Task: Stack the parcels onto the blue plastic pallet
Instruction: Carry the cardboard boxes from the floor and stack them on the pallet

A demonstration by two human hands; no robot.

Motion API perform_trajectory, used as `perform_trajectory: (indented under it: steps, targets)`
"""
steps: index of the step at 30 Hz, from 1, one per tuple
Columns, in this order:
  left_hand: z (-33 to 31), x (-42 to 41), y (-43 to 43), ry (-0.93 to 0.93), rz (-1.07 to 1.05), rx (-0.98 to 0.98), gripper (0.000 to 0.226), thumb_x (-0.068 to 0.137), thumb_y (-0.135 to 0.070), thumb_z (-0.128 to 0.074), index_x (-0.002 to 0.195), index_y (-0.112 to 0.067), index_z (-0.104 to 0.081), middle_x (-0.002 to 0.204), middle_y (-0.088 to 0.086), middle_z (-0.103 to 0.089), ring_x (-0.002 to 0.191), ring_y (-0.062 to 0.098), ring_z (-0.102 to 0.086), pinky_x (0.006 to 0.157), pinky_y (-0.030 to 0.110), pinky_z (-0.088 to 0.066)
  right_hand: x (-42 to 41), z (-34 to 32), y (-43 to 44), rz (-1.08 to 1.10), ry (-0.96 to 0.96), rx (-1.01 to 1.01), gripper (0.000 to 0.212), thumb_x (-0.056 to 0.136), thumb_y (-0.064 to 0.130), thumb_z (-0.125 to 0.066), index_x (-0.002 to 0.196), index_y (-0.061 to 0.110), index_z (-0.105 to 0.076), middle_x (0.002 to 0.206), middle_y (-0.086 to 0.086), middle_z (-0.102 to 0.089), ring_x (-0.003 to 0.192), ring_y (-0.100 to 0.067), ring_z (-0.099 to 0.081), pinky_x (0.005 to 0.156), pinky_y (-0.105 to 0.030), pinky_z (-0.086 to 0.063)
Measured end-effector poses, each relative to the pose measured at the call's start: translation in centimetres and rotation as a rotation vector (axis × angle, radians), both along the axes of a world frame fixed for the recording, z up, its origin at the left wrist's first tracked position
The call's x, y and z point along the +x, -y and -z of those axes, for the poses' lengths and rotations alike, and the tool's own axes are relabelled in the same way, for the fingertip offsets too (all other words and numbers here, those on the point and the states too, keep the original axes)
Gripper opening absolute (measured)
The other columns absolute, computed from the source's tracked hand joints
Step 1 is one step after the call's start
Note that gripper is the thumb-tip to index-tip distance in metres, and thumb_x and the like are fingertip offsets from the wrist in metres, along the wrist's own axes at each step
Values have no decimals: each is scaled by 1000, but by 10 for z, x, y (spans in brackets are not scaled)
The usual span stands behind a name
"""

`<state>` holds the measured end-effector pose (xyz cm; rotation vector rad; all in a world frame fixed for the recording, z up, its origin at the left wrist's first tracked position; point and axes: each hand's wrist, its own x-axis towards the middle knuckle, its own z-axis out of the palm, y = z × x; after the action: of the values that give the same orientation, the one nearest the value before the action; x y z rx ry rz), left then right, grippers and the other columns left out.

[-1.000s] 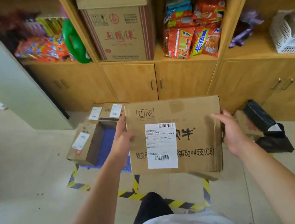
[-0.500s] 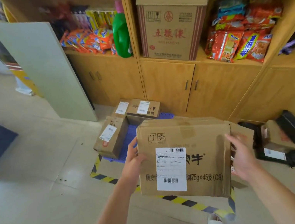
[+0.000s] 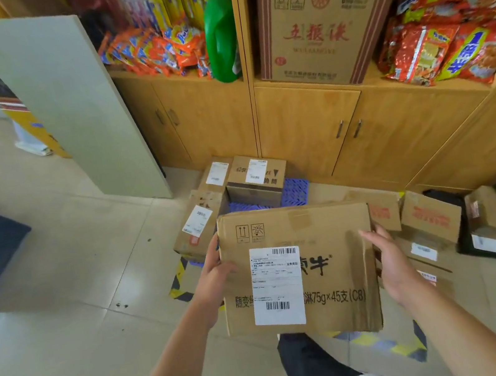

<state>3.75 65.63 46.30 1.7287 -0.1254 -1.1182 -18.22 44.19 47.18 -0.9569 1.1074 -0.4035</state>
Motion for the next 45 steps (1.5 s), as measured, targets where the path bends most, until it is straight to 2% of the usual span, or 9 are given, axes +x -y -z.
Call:
perform_trajectory:
  steps: [8, 12, 17, 23, 27, 31, 36, 40, 45]
  targets:
    - [19, 78, 27, -18, -120, 188, 59, 66, -18, -53, 125, -21, -57, 115, 6, -67, 94, 20, -63, 67, 32, -46, 87, 59, 47, -75, -72, 170, 54, 65, 56, -72, 117, 48, -59, 132, 6, -63, 127, -25, -54, 114, -55, -33]
    - [39, 110, 38, -73, -205, 225, 59, 63, -24, -53, 122, -14, -52, 112, 10, -63, 92, 23, -60, 67, 33, -44, 125, 69, 50, -96, -167, 161, 68, 85, 41, -66, 147, 30, -39, 150, 2, -45, 140, -26, -40, 118, -51, -25]
    - [72, 146, 53, -116, -150, 231, 34, 79, -13, -54, 112, -25, -55, 114, 11, -64, 96, 25, -62, 70, 36, -50, 146, 98, 48, -76, -289, 179, 89, 73, 50, -70, 151, 31, -33, 150, 3, -48, 133, -25, -47, 113, -53, -33]
    - [150, 211, 72, -229, 60, 359, 76, 64, -23, -57, 136, -45, -46, 126, 4, -61, 109, 28, -62, 92, 54, -53, 185, 143, 38, 14, -361, 243, 39, 94, 20, -60, 130, 31, -49, 120, 3, -64, 108, -19, -58, 78, -39, -47]
    - [220, 251, 90, -226, 131, 397, 78, 65, -23, -60, 139, -47, -45, 135, 2, -46, 114, 27, -57, 94, 52, -53, 219, 199, 37, 93, -460, 219, 52, 92, 26, -62, 139, 35, -42, 126, 4, -60, 118, -24, -53, 99, -53, -44]
    - [303, 286, 112, -219, 178, 420, 82, 64, -22, -59, 144, -29, -42, 141, 4, -46, 119, 29, -54, 99, 49, -50, 257, 285, 51, 118, -496, 204, 50, 94, 21, -61, 140, 27, -42, 127, 4, -58, 116, -21, -51, 95, -41, -39]
    - [410, 324, 140, -170, 239, 405, 68, 61, -20, -60, 126, -33, -45, 124, 17, -52, 107, 34, -58, 79, 43, -53, 289, 400, 74, 100, -528, 164, 69, 93, 21, -63, 154, 24, -30, 140, 5, -50, 127, -20, -45, 97, -33, -32]
    - [476, 352, 163, -75, 321, 340, 53, 87, -8, -59, 135, -24, -45, 118, 10, -63, 90, 17, -64, 60, 23, -48, 318, 471, 96, 92, -504, 129, 70, 88, 19, -69, 151, 23, -37, 115, 8, -60, 111, -18, -51, 93, -34, -41]
    - [533, 377, 185, 97, 416, 352, 62, 87, -17, -61, 142, -30, -35, 106, 2, -61, 88, 16, -60, 79, 34, -52, 336, 550, 116, 100, -468, 98, 83, 81, 23, -75, 153, 28, -36, 147, 4, -49, 127, -19, -50, 98, -37, -43]
